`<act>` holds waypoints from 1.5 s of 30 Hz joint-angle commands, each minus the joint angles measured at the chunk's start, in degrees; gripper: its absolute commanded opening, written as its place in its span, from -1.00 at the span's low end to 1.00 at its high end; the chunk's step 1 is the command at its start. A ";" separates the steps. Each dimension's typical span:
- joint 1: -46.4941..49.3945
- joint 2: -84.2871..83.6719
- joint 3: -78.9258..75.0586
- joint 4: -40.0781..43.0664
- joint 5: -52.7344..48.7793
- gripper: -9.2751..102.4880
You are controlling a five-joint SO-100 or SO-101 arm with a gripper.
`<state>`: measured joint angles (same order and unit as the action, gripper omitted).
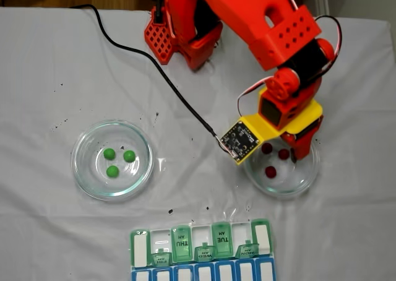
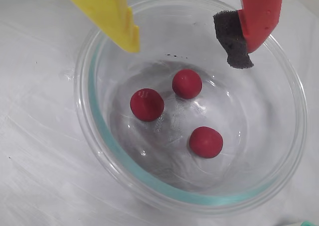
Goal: Sort medicines into box.
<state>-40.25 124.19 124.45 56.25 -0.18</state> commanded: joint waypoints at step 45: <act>-3.08 -22.41 -26.28 13.10 3.52 -0.33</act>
<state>-41.75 100.11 103.10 68.73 2.99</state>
